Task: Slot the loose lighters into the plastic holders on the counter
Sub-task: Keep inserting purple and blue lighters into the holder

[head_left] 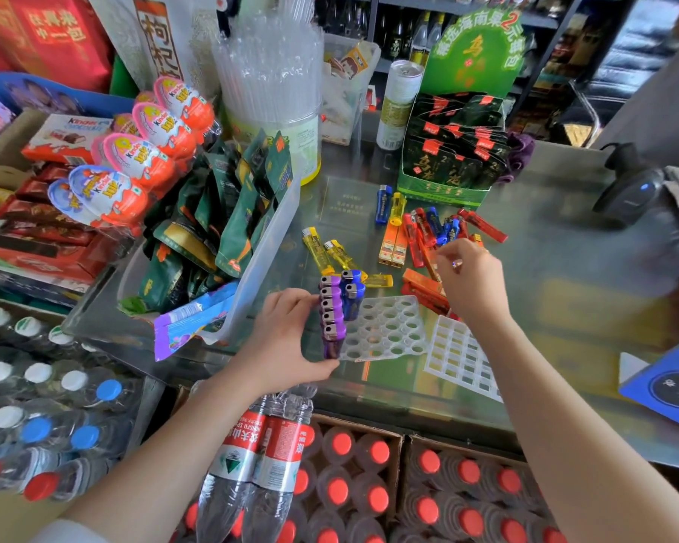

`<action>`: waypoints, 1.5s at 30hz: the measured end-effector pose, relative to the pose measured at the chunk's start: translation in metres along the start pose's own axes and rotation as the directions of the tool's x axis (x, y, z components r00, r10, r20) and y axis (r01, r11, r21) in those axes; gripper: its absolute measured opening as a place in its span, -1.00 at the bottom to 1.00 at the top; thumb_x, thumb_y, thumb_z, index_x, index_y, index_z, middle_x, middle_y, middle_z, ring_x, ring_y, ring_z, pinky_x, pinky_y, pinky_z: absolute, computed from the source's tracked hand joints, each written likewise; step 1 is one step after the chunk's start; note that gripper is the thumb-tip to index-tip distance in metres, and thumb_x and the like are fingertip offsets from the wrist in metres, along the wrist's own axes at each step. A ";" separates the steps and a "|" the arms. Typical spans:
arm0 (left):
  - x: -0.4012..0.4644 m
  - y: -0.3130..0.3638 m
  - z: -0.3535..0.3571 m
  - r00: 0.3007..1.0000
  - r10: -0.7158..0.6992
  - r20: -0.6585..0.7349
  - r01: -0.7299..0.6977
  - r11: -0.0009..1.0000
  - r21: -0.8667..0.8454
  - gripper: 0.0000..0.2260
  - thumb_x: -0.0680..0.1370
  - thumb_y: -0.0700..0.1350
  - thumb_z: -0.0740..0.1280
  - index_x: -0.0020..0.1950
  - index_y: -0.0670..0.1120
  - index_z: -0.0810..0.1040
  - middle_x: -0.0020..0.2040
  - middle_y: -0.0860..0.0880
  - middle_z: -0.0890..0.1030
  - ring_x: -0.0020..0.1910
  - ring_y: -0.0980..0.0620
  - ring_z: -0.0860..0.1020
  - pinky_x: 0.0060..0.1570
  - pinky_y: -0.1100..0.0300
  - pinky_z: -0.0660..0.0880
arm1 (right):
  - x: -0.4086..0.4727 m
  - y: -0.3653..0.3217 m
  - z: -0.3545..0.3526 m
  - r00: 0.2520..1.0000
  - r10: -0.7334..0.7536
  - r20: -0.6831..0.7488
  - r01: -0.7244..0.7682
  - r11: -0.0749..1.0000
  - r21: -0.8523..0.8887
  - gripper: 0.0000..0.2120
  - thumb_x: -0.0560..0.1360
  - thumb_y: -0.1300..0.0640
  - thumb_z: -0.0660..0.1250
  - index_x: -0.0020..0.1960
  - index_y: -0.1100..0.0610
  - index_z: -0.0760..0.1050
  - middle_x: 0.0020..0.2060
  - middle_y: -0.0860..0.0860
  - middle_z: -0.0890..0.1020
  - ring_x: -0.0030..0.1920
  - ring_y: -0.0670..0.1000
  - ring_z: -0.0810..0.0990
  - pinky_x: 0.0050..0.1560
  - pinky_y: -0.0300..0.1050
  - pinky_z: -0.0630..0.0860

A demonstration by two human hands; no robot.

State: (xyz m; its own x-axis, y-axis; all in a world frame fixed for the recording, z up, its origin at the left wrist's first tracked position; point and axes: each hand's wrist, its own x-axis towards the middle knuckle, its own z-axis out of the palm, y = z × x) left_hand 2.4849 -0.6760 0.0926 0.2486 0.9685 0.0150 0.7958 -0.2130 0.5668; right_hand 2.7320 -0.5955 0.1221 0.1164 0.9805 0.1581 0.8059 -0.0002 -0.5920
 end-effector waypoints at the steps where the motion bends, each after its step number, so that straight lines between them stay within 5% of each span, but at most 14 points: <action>1: 0.002 0.001 0.001 1.000 0.009 0.008 -0.009 1.000 0.014 -0.34 0.17 0.30 0.24 0.20 0.02 0.41 0.15 0.08 0.33 0.15 0.16 0.16 0.13 0.28 0.15 | 0.007 0.004 0.000 1.000 0.019 -0.001 -0.019 0.999 -0.034 -0.83 0.51 0.22 0.20 0.03 0.23 0.53 0.01 0.15 0.59 -0.23 0.01 0.48 -0.16 -0.16 0.37; 5: 0.010 0.001 0.001 0.999 0.025 0.047 -0.027 0.999 0.026 -0.30 0.17 0.32 0.23 0.24 0.01 0.40 0.18 0.09 0.33 0.23 0.10 0.18 0.19 0.24 0.15 | 0.033 0.011 0.003 0.995 0.100 0.016 -0.097 0.988 -0.120 -0.79 0.50 0.20 0.22 0.10 0.25 0.46 0.07 0.20 0.53 -0.12 0.12 0.51 -0.13 -0.07 0.43; 10: 0.014 0.002 -0.002 0.994 0.047 0.096 -0.050 0.998 0.028 -0.26 0.18 0.34 0.21 0.29 0.04 0.33 0.24 0.11 0.30 0.27 0.10 0.19 0.16 0.21 0.09 | 0.052 0.013 0.015 0.977 0.210 0.032 -0.203 0.968 -0.145 -0.89 0.45 0.20 0.31 -0.13 0.24 0.43 -0.21 0.18 0.56 -0.32 0.11 0.46 -0.37 -0.18 0.31; 13: 0.017 0.004 -0.004 0.993 0.070 0.096 -0.069 0.998 -0.011 -0.22 0.18 0.32 0.23 0.34 0.02 0.29 0.27 0.13 0.29 0.28 0.10 0.21 0.15 0.24 0.06 | 0.055 0.007 0.013 0.969 0.237 0.066 -0.228 0.966 -0.119 -0.90 0.43 0.26 0.31 -0.08 0.29 0.49 -0.26 0.15 0.53 -0.39 0.04 0.42 -0.49 -0.21 0.25; 16: 0.016 0.006 -0.003 0.994 0.080 0.076 -0.076 0.996 -0.056 -0.21 0.18 0.29 0.25 0.35 0.00 0.29 0.20 0.18 0.27 0.25 0.12 0.25 0.17 0.22 0.08 | 0.047 -0.003 0.001 0.970 0.235 0.055 -0.236 0.972 -0.003 -0.82 0.40 0.32 0.29 -0.01 0.32 0.55 -0.21 0.18 0.59 -0.23 0.14 0.55 -0.27 -0.01 0.54; 19: 0.014 0.005 -0.003 0.996 0.085 0.039 -0.081 0.992 -0.093 -0.23 0.18 0.28 0.28 0.34 -0.02 0.32 0.18 0.18 0.30 0.19 0.18 0.26 0.17 0.21 0.11 | 0.026 -0.012 -0.006 0.980 0.198 0.008 -0.196 0.962 0.188 -0.83 0.39 0.26 0.32 -0.03 0.20 0.58 -0.20 0.07 0.62 -0.20 0.03 0.56 -0.10 -0.03 0.55; 22: 0.012 0.006 -0.002 0.996 0.090 0.007 -0.089 0.989 -0.116 -0.24 0.19 0.25 0.29 0.34 -0.02 0.33 0.15 0.21 0.32 0.16 0.22 0.25 0.17 0.25 0.11 | -0.004 -0.021 -0.006 0.989 0.066 0.132 -0.112 0.920 0.375 -0.92 0.41 0.24 0.37 -0.11 0.13 0.52 -0.30 -0.02 0.56 -0.35 -0.14 0.47 -0.30 -0.32 0.48; 24: 0.010 0.006 -0.002 0.997 0.079 -0.002 -0.079 0.987 -0.141 -0.24 0.19 0.24 0.30 0.34 -0.02 0.33 0.13 0.24 0.31 0.16 0.25 0.23 0.17 0.27 0.12 | -0.026 -0.026 -0.003 0.978 -0.022 0.209 -0.077 0.889 0.452 -0.88 0.41 0.25 0.39 -0.17 0.09 0.46 -0.38 0.00 0.54 -0.42 -0.11 0.46 -0.40 -0.34 0.41; 27: 0.008 0.004 0.000 0.998 0.068 -0.004 -0.068 0.985 -0.155 -0.24 0.21 0.23 0.33 0.36 -0.03 0.32 0.13 0.23 0.32 0.17 0.22 0.25 0.18 0.25 0.16 | -0.050 -0.029 0.008 0.979 -0.046 0.197 -0.057 0.871 0.488 -0.89 0.41 0.23 0.40 -0.12 0.18 0.47 -0.32 0.11 0.65 -0.34 0.01 0.60 -0.33 -0.12 0.49; 29: 0.007 0.004 -0.001 0.997 0.071 0.005 -0.070 0.986 -0.154 -0.26 0.25 0.16 0.42 0.37 -0.04 0.33 0.14 0.19 0.35 0.19 0.18 0.29 0.19 0.24 0.20 | -0.057 -0.030 0.013 0.978 -0.062 0.200 -0.050 0.857 0.513 -0.88 0.42 0.26 0.39 -0.09 0.26 0.48 -0.29 0.06 0.66 -0.33 -0.14 0.60 -0.30 -0.20 0.49; 33: 0.003 0.003 -0.004 0.998 0.062 0.013 -0.059 0.985 -0.160 -0.31 0.29 -0.01 0.53 0.36 -0.02 0.34 0.16 0.19 0.36 0.20 0.19 0.31 0.17 0.28 0.21 | -0.068 -0.032 0.017 0.963 -0.080 0.256 -0.075 0.836 0.544 -0.85 0.43 0.28 0.37 -0.05 0.09 0.52 -0.28 -0.10 0.66 -0.27 -0.18 0.63 -0.26 -0.33 0.51; 42: 0.000 0.000 -0.004 0.999 0.051 -0.006 -0.051 0.983 -0.176 -0.30 0.28 -0.01 0.55 0.35 -0.04 0.35 0.18 0.18 0.37 0.19 0.22 0.31 0.19 0.26 0.25 | -0.084 -0.028 0.019 0.957 -0.157 0.245 0.020 0.876 0.482 -0.87 0.45 0.24 0.36 -0.04 0.29 0.49 -0.36 0.10 0.66 -0.38 -0.16 0.63 -0.37 -0.20 0.47; 45: 0.001 -0.002 -0.003 0.999 0.053 -0.005 -0.053 0.983 -0.177 -0.29 0.26 0.03 0.55 0.34 -0.04 0.36 0.19 0.16 0.40 0.21 0.17 0.34 0.18 0.26 0.25 | -0.087 -0.030 0.025 0.946 -0.202 0.253 0.088 0.913 0.399 -0.93 0.45 0.24 0.37 -0.10 0.16 0.48 -0.42 -0.08 0.61 -0.37 -0.19 0.61 -0.38 -0.39 0.43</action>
State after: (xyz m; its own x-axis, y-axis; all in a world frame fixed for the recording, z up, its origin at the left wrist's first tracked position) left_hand 2.4824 -0.6743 0.0939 0.2878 0.9564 0.0496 0.6710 -0.2383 0.7021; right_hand 2.6834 -0.6755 0.1063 -0.2003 0.9773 0.0691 0.5141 0.1648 -0.8417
